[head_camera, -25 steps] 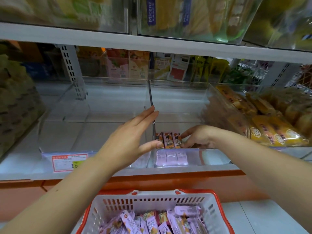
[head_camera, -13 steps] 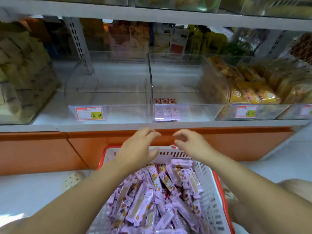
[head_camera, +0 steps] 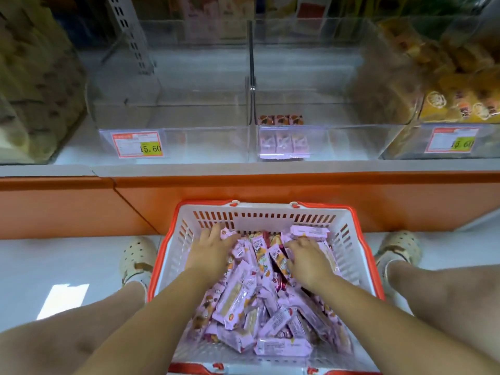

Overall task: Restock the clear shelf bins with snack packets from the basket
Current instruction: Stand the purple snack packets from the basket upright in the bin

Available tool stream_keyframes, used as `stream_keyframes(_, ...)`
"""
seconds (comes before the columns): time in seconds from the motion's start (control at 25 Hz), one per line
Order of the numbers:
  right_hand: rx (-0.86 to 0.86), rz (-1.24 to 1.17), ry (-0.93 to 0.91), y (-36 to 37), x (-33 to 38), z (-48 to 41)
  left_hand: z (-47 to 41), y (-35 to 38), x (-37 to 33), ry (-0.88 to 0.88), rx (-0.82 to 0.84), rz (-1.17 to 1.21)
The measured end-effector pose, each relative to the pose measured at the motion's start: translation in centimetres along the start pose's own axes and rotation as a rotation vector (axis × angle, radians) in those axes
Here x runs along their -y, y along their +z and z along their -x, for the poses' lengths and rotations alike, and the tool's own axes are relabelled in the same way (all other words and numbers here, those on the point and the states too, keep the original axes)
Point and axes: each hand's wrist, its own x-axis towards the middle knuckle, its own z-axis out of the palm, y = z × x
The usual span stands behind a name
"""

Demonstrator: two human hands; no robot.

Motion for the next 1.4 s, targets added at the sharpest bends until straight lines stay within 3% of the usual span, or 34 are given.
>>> stream_keyframes(0.16, 0.002, 0.163, -0.002, 0.7, 0.1, -0.3, -1.5, 0.4, 0.7, 0.066, -0.001, -0.076)
stream_keyframes(0.32, -0.11, 0.102, -0.05, 0.9, 1.4, 0.0, -2.1, 0.8, 0.4, 0.131, -0.065, 0.003)
stream_keyframes(0.4, -0.113, -0.144, -0.11, 0.5, 2.9, 0.5, -2.0, 0.6, -0.1, 0.136, -0.073, 0.172)
stream_keyframes(0.56, 0.049, -1.011, 0.054, -1.7, 5.9, 1.5, -1.6, -0.4, -1.3, -0.029, 0.003, 0.885)
stream_keyframes(0.8, -0.005, -1.328, 0.117, -3.7, 5.5, 2.2, -0.4, -3.0, -2.6, -0.163, 0.198, 1.517)
stream_keyframes(0.92, 0.029, -1.4, 0.092, -4.5, 5.0, 3.1, -0.2, -3.7, -3.0, -0.159, 0.252, 1.59)
stream_keyframes(1.12, 0.006, -1.322, 0.131, -6.0, 3.9, 3.9, -0.5, -5.0, -2.8, -0.177, 0.186, 1.596)
stream_keyframes(1.28, -0.073, -1.77, 0.182, -7.4, 2.8, 3.5, -0.5, -5.4, -2.9, -0.205, 0.227, 1.736)
stream_keyframes(1.4, -0.104, -1.886, 0.167, -8.2, 2.6, 3.9, 0.0, -5.3, -3.4, -0.161, 0.279, 1.69)
